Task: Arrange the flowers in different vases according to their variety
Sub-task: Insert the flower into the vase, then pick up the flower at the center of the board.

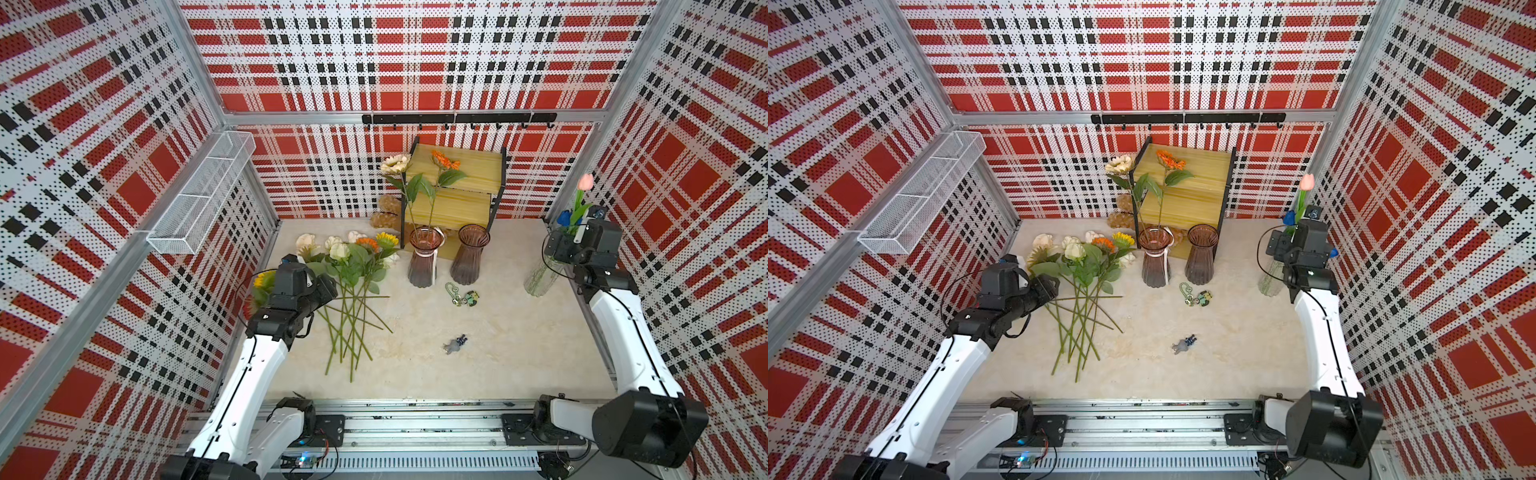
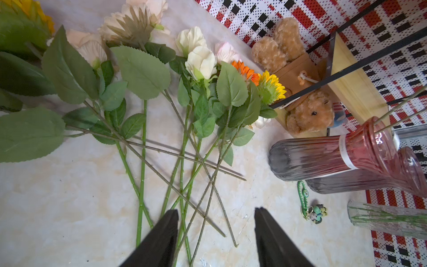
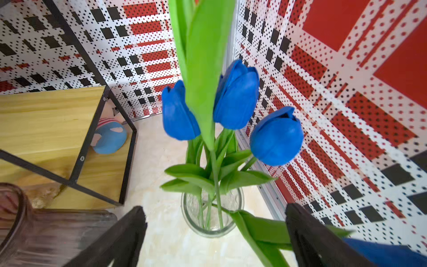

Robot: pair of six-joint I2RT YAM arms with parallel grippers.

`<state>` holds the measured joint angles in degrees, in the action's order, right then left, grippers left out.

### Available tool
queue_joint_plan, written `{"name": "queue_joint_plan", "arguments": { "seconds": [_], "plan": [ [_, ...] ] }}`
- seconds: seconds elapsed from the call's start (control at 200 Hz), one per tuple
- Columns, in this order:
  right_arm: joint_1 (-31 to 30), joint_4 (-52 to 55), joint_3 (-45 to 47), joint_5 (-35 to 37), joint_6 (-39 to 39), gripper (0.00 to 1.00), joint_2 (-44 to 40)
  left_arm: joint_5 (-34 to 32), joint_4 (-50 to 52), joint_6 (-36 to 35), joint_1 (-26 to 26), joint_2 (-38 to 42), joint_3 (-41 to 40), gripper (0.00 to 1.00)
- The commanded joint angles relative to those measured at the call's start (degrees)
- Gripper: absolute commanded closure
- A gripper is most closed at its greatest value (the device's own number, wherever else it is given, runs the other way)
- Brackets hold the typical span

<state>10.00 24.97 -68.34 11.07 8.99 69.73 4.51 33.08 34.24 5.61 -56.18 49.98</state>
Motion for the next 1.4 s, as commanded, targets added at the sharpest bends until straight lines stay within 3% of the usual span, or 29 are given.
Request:
{"name": "queue_joint_plan", "arguments": {
  "seconds": [0.0, 0.14, 0.286, 0.391, 0.626, 0.747, 0.802, 0.962, 1.163, 1.393],
  "plan": [
    [0.28, 2.74, 0.57, -1.39, 1.7, 0.0, -1.17, 1.33, 0.67, 0.16, -0.5, -0.82, 2.37, 0.42],
    [0.31, 4.3, -1.77, -3.6, 3.83, 0.0, -1.61, 0.85, 0.67, 1.07, -0.51, 0.43, 2.05, 0.42],
    [0.29, 4.7, -3.71, -11.47, 2.05, 0.0, 0.23, 1.01, 0.82, 1.27, -0.51, 1.73, 0.57, 0.42],
    [0.31, 5.68, -4.17, -11.08, 1.95, 0.0, 0.95, 0.86, 0.97, 1.27, -0.52, 2.46, -0.09, 0.42],
    [0.04, 2.96, -4.33, -13.51, 6.44, 0.0, -12.07, 0.6, 1.7, 1.27, -1.59, 2.54, -0.72, 0.42],
    [-0.78, 6.26, -7.23, -20.44, 8.09, 0.0, -10.92, 1.23, 1.72, 0.94, -2.33, 1.16, -0.61, 0.42],
    [-3.45, 7.56, -8.04, -21.76, 7.97, 0.0, -9.41, 1.53, 2.26, 0.68, -2.63, 0.03, -0.32, 0.42],
    [-18.54, 7.68, -8.13, -11.87, 6.22, 0.0, -6.72, 1.46, 4.27, 0.56, -4.17, -3.06, 0.14, 0.42],
    [-32.8, 4.51, -6.85, -7.41, 8.96, 0.0, -0.93, 1.91, 3.93, 2.0, -6.86, -6.01, -1.31, 0.43],
    [-39.12, 1.09, -6.72, -9.55, 10.69, 0.01, 4.91, 2.83, -0.81, 3.64, -8.45, -13.16, -2.78, 0.52]
  ]
}}
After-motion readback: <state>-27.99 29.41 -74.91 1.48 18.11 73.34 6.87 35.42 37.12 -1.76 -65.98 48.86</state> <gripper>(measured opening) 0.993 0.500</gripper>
